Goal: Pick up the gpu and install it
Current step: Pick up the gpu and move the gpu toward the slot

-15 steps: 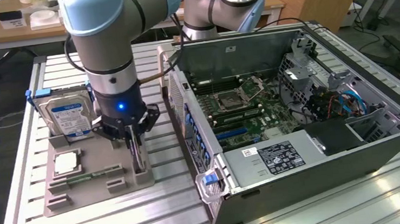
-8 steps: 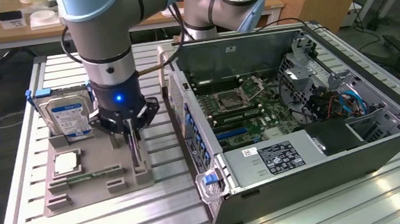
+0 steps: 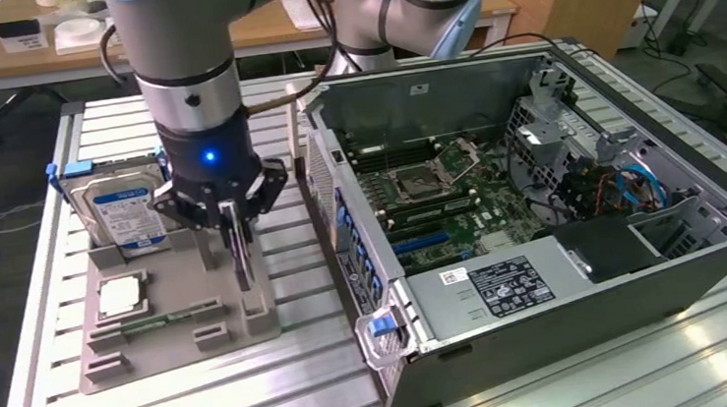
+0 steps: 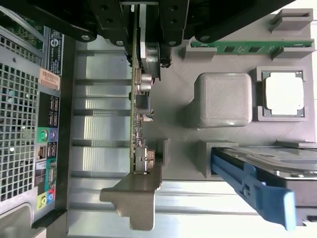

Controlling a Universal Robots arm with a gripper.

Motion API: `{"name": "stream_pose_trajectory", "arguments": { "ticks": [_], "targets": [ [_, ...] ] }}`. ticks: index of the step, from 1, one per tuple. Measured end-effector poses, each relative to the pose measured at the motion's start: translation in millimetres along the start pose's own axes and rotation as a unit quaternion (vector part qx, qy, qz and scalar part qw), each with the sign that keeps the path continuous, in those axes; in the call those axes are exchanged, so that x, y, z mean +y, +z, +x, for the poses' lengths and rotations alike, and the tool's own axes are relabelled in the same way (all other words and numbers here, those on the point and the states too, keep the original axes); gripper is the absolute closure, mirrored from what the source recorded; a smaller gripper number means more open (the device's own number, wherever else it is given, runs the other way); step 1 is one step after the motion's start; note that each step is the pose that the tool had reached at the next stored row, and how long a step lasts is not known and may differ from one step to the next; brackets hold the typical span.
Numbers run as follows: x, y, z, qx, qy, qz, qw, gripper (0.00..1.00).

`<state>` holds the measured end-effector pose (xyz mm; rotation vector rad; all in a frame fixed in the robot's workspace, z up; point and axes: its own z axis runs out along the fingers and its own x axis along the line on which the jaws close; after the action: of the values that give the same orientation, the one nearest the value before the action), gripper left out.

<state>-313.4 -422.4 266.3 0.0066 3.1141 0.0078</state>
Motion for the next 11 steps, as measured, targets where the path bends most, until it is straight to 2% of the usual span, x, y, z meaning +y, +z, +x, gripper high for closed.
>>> {"name": "stream_pose_trajectory", "arguments": {
  "ticks": [6,11],
  "targets": [
    [0.1,-20.8,-0.6,0.0,0.0,-0.0003,1.0,0.72],
    [0.2,-42.8,-1.2,0.0,0.0,-0.0007,1.0,0.72]
  ]
}}
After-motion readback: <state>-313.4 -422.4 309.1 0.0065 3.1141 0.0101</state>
